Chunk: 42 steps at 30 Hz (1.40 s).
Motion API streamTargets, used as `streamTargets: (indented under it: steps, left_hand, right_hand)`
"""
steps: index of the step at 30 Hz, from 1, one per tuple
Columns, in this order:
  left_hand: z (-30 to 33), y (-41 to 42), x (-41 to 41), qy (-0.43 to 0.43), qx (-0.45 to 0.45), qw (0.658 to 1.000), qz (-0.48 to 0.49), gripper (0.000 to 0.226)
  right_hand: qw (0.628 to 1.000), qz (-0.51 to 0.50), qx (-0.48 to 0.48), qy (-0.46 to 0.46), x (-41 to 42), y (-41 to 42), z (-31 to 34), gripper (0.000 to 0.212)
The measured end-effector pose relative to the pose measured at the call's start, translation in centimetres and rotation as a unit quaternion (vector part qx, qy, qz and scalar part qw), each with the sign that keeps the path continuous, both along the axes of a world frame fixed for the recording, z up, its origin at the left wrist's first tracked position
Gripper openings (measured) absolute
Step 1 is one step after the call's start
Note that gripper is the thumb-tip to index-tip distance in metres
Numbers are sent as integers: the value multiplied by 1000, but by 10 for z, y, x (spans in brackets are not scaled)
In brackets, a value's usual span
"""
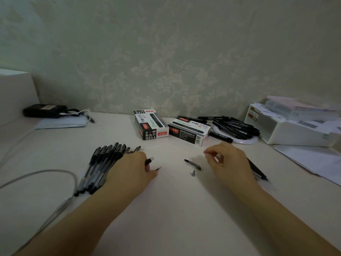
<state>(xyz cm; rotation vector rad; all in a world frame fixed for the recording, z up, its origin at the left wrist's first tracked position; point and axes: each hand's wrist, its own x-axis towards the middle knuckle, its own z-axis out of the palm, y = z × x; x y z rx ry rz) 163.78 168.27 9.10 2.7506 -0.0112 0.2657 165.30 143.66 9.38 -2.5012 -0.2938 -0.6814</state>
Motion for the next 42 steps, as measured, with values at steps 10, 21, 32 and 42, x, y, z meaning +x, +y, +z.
streamTargets:
  steps: [10,21,32,42]
  left_hand:
    - [4,-8,0,-52,-2,998,-16,22]
    - [6,-31,-7,-32,-291,944,-153,18]
    - [-4,-27,-3,1,-264,943,-202,14]
    - [1,-30,-7,-4,-267,932,-245,15]
  right_hand:
    - [995,89,41,-16,-13,23,1,11]
    - [874,207,359,253,-19,40,0,14]
    - [794,71,584,154,-7,18,12,24]
    - [794,62,586,150,-1,17,4,25]
